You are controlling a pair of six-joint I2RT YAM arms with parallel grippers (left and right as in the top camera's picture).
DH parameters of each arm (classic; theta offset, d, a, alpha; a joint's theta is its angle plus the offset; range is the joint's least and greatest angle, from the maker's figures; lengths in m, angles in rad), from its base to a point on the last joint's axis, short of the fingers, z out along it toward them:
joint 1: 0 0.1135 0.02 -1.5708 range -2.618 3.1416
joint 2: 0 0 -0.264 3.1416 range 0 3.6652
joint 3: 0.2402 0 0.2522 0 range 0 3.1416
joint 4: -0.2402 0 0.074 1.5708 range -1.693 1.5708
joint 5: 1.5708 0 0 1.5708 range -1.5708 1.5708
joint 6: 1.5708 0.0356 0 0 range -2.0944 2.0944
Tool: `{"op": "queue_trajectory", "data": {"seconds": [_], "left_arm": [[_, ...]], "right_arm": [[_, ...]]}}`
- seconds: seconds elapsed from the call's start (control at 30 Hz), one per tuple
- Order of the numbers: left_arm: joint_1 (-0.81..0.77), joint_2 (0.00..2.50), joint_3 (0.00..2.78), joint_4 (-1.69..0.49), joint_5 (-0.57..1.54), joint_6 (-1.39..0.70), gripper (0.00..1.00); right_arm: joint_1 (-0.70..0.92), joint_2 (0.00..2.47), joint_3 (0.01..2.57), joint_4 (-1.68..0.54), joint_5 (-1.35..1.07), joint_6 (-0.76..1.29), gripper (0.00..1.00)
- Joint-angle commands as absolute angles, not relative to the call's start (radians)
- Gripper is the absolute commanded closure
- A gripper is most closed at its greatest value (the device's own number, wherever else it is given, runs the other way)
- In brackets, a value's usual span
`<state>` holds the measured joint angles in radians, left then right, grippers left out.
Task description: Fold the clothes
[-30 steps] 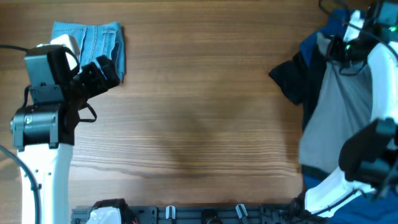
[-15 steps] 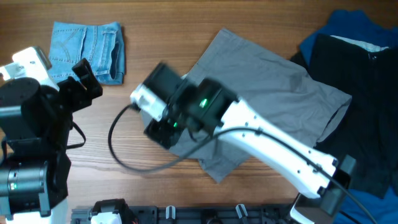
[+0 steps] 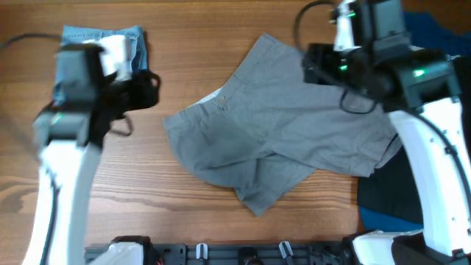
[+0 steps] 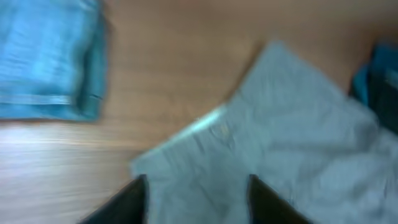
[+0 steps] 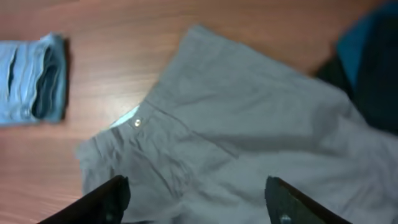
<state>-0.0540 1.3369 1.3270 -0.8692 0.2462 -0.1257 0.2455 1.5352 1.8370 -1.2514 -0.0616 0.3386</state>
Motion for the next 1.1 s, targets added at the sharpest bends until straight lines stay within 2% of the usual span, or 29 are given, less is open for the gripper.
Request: {"op": "queue_trajectory", "data": {"seconds": [0.0,0.03,0.1,0.27,0.43,0.53,0.63,0.8,0.9,0.93,1.0,1.07], "left_arm": [[-0.189,1.545,1.335,-0.826,0.317,0.002,0.81],[-0.228,1.618,1.335,-0.794,0.318,0.013,0.88],[-0.282,1.718,1.335,-0.746,0.313,0.027,0.96],[-0.370,1.938,1.335,-0.622,0.265,0.046,0.96],[-0.371,2.073,1.335,-0.566,0.241,0.045,0.96],[-0.342,2.143,1.335,-0.592,0.031,-0.082,0.96],[-0.247,2.185,1.335,-0.670,-0.156,-0.268,0.96],[0.036,2.157,1.336,-0.731,-0.148,-0.294,0.96],[0.210,2.085,1.336,-0.768,-0.023,-0.286,0.96],[0.252,2.057,1.336,-0.772,0.070,-0.249,0.96],[0.300,2.015,1.335,-0.779,0.207,-0.198,0.96],[0.318,1.972,1.335,-0.793,0.247,-0.178,0.96]], "right_arm": [[0.145,1.534,1.847,-1.287,-0.139,0.443,0.26],[0.128,1.535,1.845,-1.296,-0.139,0.448,0.26],[0.120,1.535,1.845,-1.303,-0.139,0.449,0.26],[0.120,1.535,1.845,-1.311,-0.138,0.475,0.26],[0.120,1.545,1.845,-1.312,-0.135,0.476,0.26],[0.120,1.560,1.843,-1.321,-0.134,0.482,0.25],[0.120,1.578,1.843,-1.348,-0.111,0.479,0.25],[0.120,1.629,1.836,-1.393,-0.082,0.448,0.20],[0.120,1.675,1.796,-1.394,-0.086,0.444,0.22],[0.120,1.692,1.777,-1.381,-0.091,0.442,0.27],[0.121,1.731,1.738,-1.336,-0.149,0.377,0.31],[0.121,1.771,1.700,-1.292,-0.213,0.332,0.34]]}}
